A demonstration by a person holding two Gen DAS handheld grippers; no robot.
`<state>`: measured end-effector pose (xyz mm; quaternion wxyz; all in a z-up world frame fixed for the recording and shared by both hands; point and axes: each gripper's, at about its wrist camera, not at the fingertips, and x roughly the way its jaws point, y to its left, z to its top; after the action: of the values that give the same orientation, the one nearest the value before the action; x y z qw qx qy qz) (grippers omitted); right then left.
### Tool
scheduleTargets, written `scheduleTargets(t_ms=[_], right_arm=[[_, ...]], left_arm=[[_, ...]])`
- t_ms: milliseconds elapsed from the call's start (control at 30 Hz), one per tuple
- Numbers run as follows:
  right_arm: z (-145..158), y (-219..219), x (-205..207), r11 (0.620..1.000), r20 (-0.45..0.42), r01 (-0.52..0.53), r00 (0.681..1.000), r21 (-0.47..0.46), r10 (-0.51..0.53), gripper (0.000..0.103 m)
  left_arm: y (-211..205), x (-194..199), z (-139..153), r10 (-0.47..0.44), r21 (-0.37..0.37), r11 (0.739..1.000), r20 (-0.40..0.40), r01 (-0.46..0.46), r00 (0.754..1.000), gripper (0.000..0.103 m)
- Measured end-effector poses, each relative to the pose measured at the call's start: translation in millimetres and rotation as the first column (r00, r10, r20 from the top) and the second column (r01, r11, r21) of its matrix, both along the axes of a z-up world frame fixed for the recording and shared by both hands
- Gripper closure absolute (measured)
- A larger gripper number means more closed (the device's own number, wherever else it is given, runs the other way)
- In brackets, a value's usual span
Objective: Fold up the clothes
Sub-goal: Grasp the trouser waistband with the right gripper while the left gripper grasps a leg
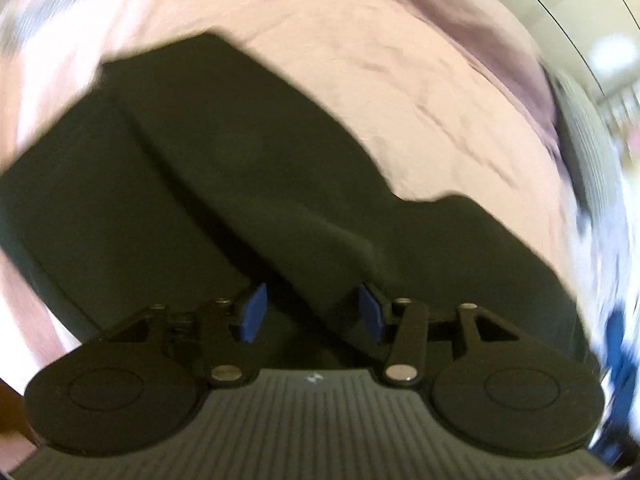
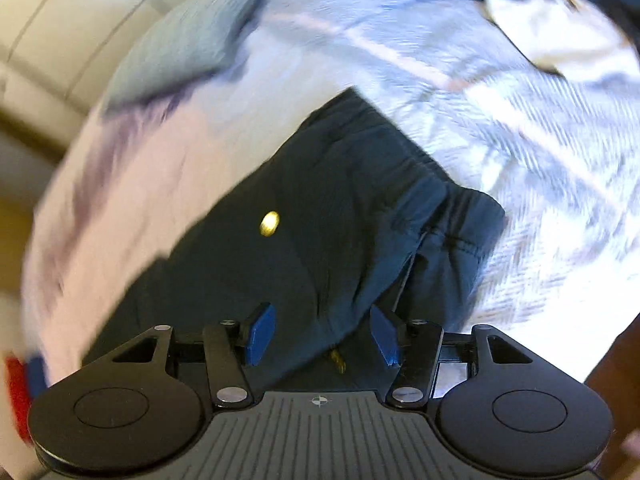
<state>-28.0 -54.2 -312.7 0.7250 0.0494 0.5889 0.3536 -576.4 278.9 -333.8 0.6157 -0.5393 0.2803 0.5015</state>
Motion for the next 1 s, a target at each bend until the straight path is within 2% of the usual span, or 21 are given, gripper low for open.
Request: scheduleTargets(t_ms=[133,200,300,433,533,567,600,633,667,733,867,933,1000], right_arm=[[-16,-14,24,0.988,-0.063,0.127,0.991,0.087,-0.122,0.046],[-27,-23,33,0.968,-0.129,0.221,0.97,0.12,-0.205,0.046],[-41,-33,46,0.94,-0.187,0.307,0.942,0.145,-0.279,0.046],[-55,-36,62,0.933,-0.216,0.328,0.931,0.148,-0.293,0.046],[-65,-36,71,0.931,-0.253,0.338,0.921,0.139,-0.297,0.046],[-67,-37,73,0.929,-0.267,0.344,0.916,0.139,-0.299,0.047],[-65,-37,73,0.931,-0.261,0.337,0.92,0.143,-0.293,0.057],[-61,-36,73,0.935,-0.244,0.322,0.928,0.147,-0.282,0.075],[-55,-34,72,0.947,-0.206,0.285,0.945,0.146,-0.252,0.078],[-36,-32,67,0.972,-0.118,0.19,0.978,0.138,-0.174,0.082],[12,-42,62,0.978,-0.006,0.07,0.998,0.195,-0.07,0.083],[11,-51,63,0.981,-0.01,0.066,0.998,0.182,-0.066,0.084],[5,-61,66,0.985,-0.028,0.074,0.997,0.155,-0.071,0.083]], left_arm=[[1,-2,-11,0.171,0.014,0.985,0.07,-0.172,0.983,0.057],[3,-1,-14,0.235,0.014,0.971,0.103,-0.237,0.967,0.057],[6,-3,-18,0.243,0.022,0.969,0.09,-0.246,0.966,0.057],[1,4,-15,0.195,0.068,0.978,0.039,-0.198,0.98,0.057],[-3,3,-10,0.161,0.097,0.982,-0.004,-0.159,0.987,0.061],[-3,4,-8,0.146,0.109,0.984,-0.024,-0.142,0.989,0.074],[-4,6,-3,0.118,0.136,0.985,-0.065,-0.108,0.991,0.093],[-5,9,1,0.091,0.161,0.984,-0.106,-0.073,0.99,0.097],[-7,11,7,0.067,0.186,0.982,-0.144,-0.039,0.987,0.097],[-16,11,27,0.039,0.261,0.965,-0.162,0.005,0.986,0.098],[-52,5,71,0.018,0.402,0.913,-0.192,0.062,0.981,0.098],[-74,1,76,0.012,0.421,0.903,-0.23,0.089,0.973,0.097],[-90,-5,56,-0.002,0.345,0.933,-0.272,0.099,0.962,0.096]])
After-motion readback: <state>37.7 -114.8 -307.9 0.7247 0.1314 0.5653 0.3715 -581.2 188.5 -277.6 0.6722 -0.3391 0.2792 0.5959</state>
